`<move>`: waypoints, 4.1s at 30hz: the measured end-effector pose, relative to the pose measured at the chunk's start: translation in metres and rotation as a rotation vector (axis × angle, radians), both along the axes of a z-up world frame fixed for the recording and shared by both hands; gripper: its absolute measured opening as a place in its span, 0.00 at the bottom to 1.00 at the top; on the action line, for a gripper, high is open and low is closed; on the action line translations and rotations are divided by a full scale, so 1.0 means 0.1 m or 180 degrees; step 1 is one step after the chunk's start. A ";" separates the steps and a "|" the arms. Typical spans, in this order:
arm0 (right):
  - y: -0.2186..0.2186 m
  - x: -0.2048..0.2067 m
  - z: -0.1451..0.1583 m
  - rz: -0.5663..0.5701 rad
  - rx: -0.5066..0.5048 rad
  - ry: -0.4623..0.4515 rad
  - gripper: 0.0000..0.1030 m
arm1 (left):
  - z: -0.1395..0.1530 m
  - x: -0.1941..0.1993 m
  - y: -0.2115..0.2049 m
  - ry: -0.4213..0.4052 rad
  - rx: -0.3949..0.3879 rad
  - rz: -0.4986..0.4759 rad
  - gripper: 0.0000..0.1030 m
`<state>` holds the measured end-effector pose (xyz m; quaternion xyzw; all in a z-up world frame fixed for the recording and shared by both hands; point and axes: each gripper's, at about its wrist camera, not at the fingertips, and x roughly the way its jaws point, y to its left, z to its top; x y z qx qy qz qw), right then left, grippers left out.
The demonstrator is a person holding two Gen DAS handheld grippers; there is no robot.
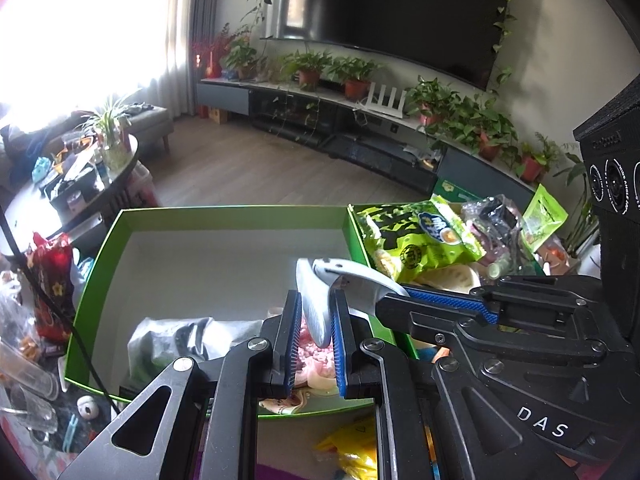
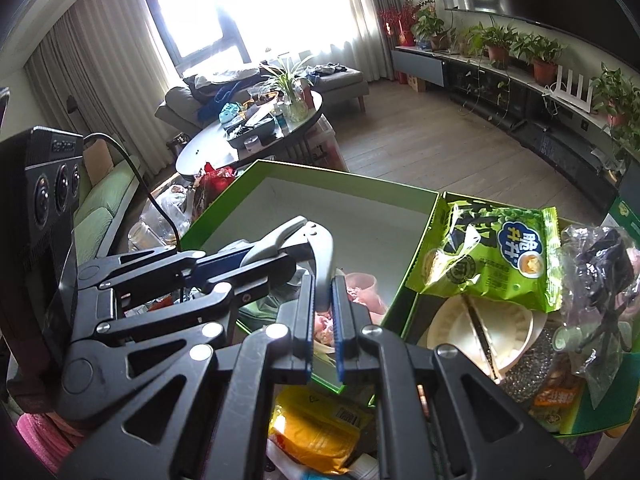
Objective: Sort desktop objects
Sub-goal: 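Lower the white clip into the green box and open the right tool, then move the right tool back over the pile of toys, then lower the open right tool onto the pink leather wallet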
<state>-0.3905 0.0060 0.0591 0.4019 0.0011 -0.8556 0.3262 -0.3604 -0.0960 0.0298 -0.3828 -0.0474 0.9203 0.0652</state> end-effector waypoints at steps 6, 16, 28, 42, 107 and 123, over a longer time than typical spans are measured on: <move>-0.01 -0.06 -0.09 -0.0011 0.0034 -0.0082 0.10 | -0.10 -0.04 -0.03 -0.0082 0.0002 0.0018 0.12; -0.01 -0.13 -0.14 -0.0073 -0.0020 -0.0209 0.11 | -0.13 -0.06 -0.01 -0.0115 0.0030 0.0071 0.12; -0.03 -0.04 -0.04 -0.0108 0.0004 -0.0116 0.11 | -0.01 0.01 -0.02 -0.0086 0.0064 0.0150 0.12; 0.08 0.28 0.25 -0.0144 0.0005 0.0039 0.11 | 0.31 0.33 0.09 0.0117 -0.0010 0.0121 0.12; 1.28 2.96 -0.31 -0.0400 -0.0090 0.0123 0.15 | -0.19 2.56 1.23 0.0092 -0.0095 -0.0335 0.32; 1.44 2.97 -0.88 -0.0539 -0.0220 -0.0347 0.30 | -0.67 2.66 1.27 -0.0253 -0.0063 -0.0386 0.32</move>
